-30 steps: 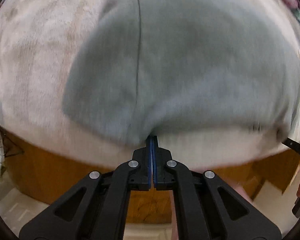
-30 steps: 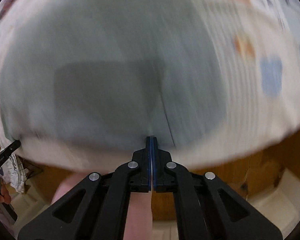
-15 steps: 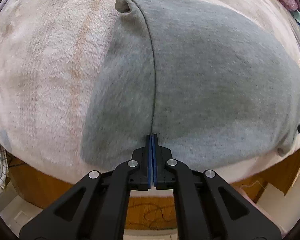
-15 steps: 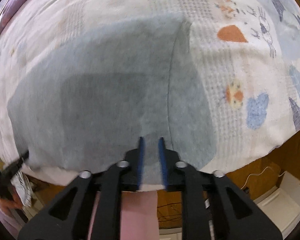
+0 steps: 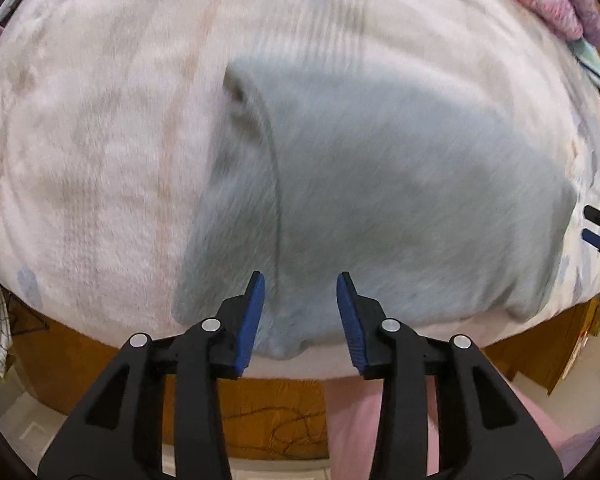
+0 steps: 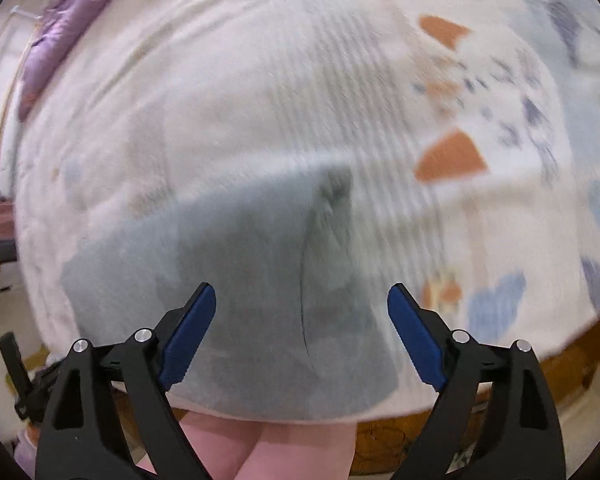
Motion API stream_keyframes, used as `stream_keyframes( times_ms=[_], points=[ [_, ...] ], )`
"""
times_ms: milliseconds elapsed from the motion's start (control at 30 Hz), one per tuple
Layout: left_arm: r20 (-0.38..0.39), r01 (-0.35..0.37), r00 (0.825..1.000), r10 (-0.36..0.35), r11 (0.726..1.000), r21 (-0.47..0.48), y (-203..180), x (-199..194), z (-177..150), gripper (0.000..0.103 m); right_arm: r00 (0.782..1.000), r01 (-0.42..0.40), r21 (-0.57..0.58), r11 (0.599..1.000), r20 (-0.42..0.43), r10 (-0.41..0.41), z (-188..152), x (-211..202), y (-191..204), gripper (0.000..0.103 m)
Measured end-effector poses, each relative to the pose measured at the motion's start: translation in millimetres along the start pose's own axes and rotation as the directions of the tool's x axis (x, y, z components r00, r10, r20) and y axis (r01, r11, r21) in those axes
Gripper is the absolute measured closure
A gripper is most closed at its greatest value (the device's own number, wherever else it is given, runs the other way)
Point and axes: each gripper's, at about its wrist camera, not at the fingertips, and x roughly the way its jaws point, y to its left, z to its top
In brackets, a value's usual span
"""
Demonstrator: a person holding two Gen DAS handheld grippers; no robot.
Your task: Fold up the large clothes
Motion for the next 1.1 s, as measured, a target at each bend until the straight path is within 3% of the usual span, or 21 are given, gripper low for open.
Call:
stream_keyframes(
  times_ms=[100,200,267,433,633,667,700,733,767,833,867,933,1033,1100],
  points=[
    [0.042,0.004,0.999,-0.003,1.0,-0.023,-10.2,-11.5,11.8,0.053,0.994,-0.106,-0.066,0.992,-0.031,0.104,20.5,10.1,-6.8,0.018],
    [0.082,0.017,0.997,-0.012,0.998,-0.06,-15.9,-13.8,32.4,0.049,0.991,-0.127,-0.149,0.981,-0.058,0.12,36.6,27.9,1.5,0.018],
    [0.107,0.028,0.994,-0.02,0.996,-0.082,-27.4,-14.6,37.9,0.04,0.985,-0.163,-0.203,0.966,-0.087,0.148,43.7,37.5,-0.7,0.018],
    [0.141,0.001,0.99,0.01,0.997,-0.081,-61.9,-4.9,53.9,0.028,0.957,-0.284,-0.283,0.916,-0.141,0.253,56.6,63.6,-0.4,0.018],
    [0.165,0.014,0.986,0.008,0.991,-0.132,-78.6,-2.3,66.2,0.021,0.881,-0.467,-0.29,0.835,-0.231,0.412,58.5,85.3,-2.0,0.017],
    [0.169,0.013,0.986,0.011,0.99,-0.143,-80.5,-0.5,67.5,0.021,0.859,-0.503,-0.256,0.826,-0.251,0.446,56.6,88.2,-3.6,0.016],
    [0.172,0.015,0.985,0.011,0.989,-0.15,-82.8,-1.1,65.9,0.021,0.821,-0.551,-0.183,0.814,-0.296,0.488,52.3,95.1,-7.2,0.015],
    [0.175,0.018,0.985,0.01,0.987,-0.157,-84.1,-1.0,65.7,0.021,0.798,-0.57,-0.138,0.81,-0.326,0.506,47.4,97.5,-10.7,0.014],
    [0.177,0.018,0.984,0.012,0.986,-0.166,-87.5,-0.8,65.7,0.021,0.789,-0.575,-0.12,0.81,-0.343,0.509,39.8,100.8,-11.0,0.014],
    [0.184,0.018,0.983,0.014,0.985,-0.17,-93.6,-1.2,65.4,0.021,0.829,-0.533,-0.215,0.818,-0.326,0.454,25.5,94.6,-1.0,0.012],
    [0.192,0.018,0.981,0.015,0.985,-0.17,-97.2,-1.9,64.8,0.021,0.837,-0.517,-0.235,0.823,-0.342,0.429,16.0,95.0,5.0,0.007],
    [0.205,0.025,0.979,0.01,0.986,-0.164,-103.6,-3.8,63.5,0.021,0.817,-0.525,-0.209,0.825,-0.396,0.419,-2.0,101.0,11.3,0.006],
    [0.204,0.037,0.979,-0.008,0.989,-0.142,-114.2,-4.2,62.0,0.021,0.827,-0.515,-0.176,0.839,-0.358,0.432,-17.2,98.3,9.0,0.007],
    [0.199,0.023,0.98,0.004,0.991,-0.134,-120.4,-4.0,61.4,0.021,0.84,-0.484,-0.074,0.872,-0.317,0.44,-18.6,99.7,6.8,0.008]
  ],
)
